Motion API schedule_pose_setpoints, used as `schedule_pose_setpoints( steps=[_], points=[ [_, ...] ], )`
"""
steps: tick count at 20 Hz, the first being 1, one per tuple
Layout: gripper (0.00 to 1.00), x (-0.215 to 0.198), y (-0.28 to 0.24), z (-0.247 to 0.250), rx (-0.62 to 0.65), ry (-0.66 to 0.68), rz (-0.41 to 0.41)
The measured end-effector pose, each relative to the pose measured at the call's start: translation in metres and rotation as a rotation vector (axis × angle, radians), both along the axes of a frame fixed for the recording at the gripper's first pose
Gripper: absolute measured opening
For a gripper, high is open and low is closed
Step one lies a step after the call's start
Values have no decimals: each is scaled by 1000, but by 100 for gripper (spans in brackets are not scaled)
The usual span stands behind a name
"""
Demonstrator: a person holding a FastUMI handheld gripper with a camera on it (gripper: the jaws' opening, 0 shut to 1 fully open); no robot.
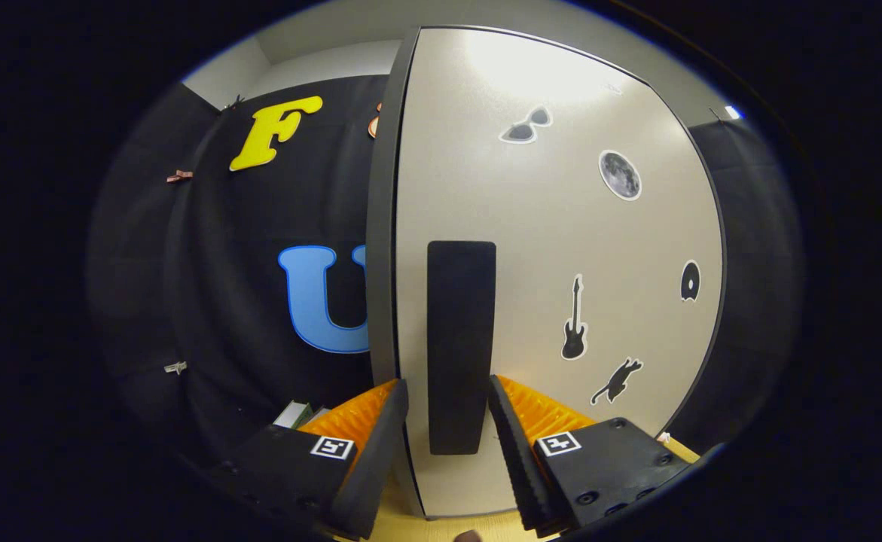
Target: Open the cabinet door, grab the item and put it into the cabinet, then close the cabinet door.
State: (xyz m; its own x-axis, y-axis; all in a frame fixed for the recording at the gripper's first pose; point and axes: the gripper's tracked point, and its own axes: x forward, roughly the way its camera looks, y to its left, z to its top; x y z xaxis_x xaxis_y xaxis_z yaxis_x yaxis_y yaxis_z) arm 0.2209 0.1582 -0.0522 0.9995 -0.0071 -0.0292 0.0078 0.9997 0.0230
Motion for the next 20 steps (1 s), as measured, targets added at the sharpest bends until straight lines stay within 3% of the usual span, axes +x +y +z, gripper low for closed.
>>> schedule_pose_setpoints(
  steps=[3, 4, 6, 13, 20],
  points=[
    [54, -8, -13, 0, -12, -20, -28],
    [27, -2, -13, -1, 17, -7, -15],
    [21, -4, -12, 0, 0, 20, 11],
    [21, -38, -13, 2, 31, 33, 114],
    [21, -103, -30, 11, 61, 39, 195]
  ],
)
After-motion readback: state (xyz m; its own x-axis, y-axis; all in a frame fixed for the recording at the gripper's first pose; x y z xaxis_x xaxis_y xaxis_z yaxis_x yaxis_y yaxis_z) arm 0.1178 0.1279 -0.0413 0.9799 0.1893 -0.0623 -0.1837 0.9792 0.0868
